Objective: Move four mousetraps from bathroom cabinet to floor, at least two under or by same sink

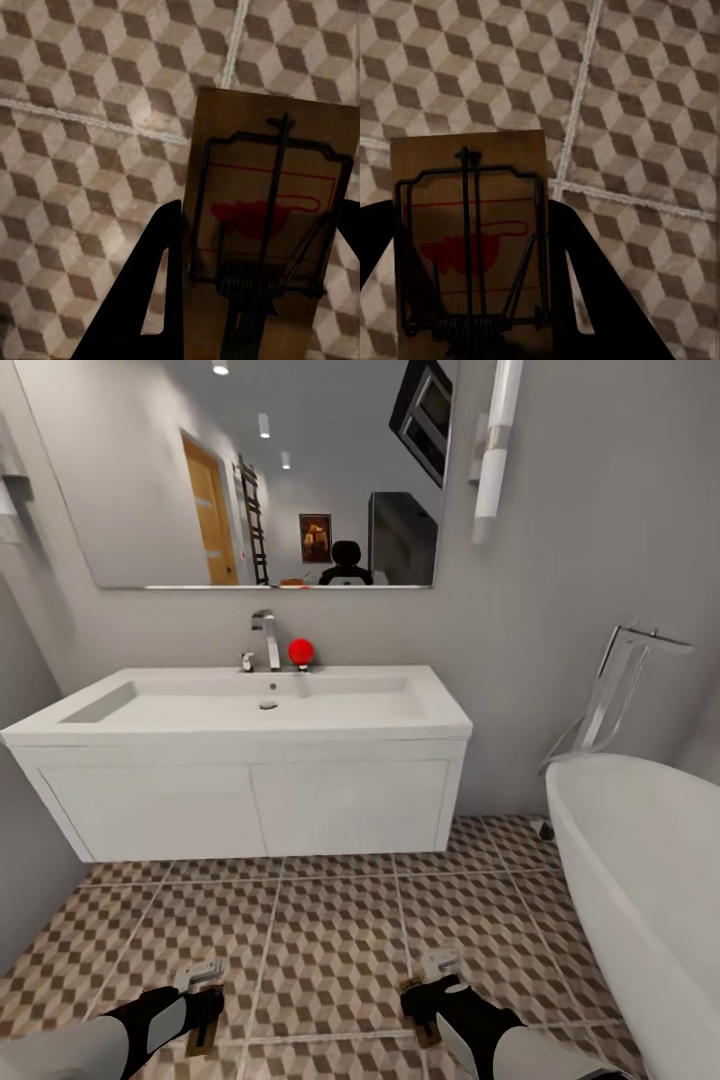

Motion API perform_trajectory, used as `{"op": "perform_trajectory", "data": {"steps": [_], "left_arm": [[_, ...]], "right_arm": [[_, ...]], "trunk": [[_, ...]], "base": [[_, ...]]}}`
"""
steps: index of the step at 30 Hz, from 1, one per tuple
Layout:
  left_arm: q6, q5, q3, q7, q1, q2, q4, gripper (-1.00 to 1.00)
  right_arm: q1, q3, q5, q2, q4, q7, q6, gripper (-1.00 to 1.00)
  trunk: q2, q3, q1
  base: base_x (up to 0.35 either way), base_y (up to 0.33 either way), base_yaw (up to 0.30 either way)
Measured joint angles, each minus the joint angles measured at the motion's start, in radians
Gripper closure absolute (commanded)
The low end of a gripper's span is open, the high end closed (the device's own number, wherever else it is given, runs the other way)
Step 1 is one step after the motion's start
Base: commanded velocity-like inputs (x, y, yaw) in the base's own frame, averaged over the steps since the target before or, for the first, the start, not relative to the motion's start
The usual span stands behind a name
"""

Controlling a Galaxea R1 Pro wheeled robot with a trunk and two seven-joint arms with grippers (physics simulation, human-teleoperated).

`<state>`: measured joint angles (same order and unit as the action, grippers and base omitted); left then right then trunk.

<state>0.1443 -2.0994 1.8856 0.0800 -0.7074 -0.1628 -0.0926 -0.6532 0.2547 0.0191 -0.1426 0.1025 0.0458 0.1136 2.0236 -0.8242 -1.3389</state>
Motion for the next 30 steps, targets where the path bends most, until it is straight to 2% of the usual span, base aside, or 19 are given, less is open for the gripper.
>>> {"op": "perform_trajectory", "data": {"steps": [16,18,21,24,26,28,30], "left_arm": [[0.0,0.0,0.0,0.005,0.0,0.0,0.0,1.0],[0.0,0.0,0.0,0.007,0.0,0.0,0.0,1.0],[0.001,-0.001,0.0,0.009,0.001,0.0,0.001,1.0],[0.004,-0.002,0.0,0.011,0.003,0.0,0.002,1.0],[0.004,-0.002,0.0,0.044,0.004,0.0,0.003,1.0],[0.0,-0.005,-0.001,0.117,0.004,0.004,0.001,1.0],[-0.001,-0.006,-0.002,0.147,0.005,0.012,-0.002,1.0]], "right_arm": [[0.001,0.006,-0.001,-0.005,-0.002,0.0,0.003,1.0],[0.001,0.019,-0.011,-0.007,-0.002,0.0,0.005,1.0],[0.0,0.06,-0.044,-0.015,-0.004,-0.001,0.009,1.0],[0.0,0.075,-0.056,-0.023,-0.006,-0.002,0.013,1.0],[0.0,0.079,-0.058,-0.025,-0.008,-0.004,0.016,1.0],[0.0,0.08,-0.058,-0.026,-0.009,-0.013,0.017,1.0],[0.0,0.081,-0.057,-0.026,-0.009,-0.019,0.018,1.0]], "trunk": [[0.0,0.0,0.0],[0.0,0.0,0.0],[0.0,0.0,0.0],[0.0,0.0,0.0],[0.0,0.0,0.0],[0.0,0.0,0.0],[0.0,0.0,-0.001]], "base": [[0.335,0.0,0.0],[0.336,0.0,0.0],[0.336,0.0,0.0],[0.329,0.0,0.0],[0.249,0.0,0.0],[0.11,0.0,0.0],[0.033,0.0,0.0]]}}
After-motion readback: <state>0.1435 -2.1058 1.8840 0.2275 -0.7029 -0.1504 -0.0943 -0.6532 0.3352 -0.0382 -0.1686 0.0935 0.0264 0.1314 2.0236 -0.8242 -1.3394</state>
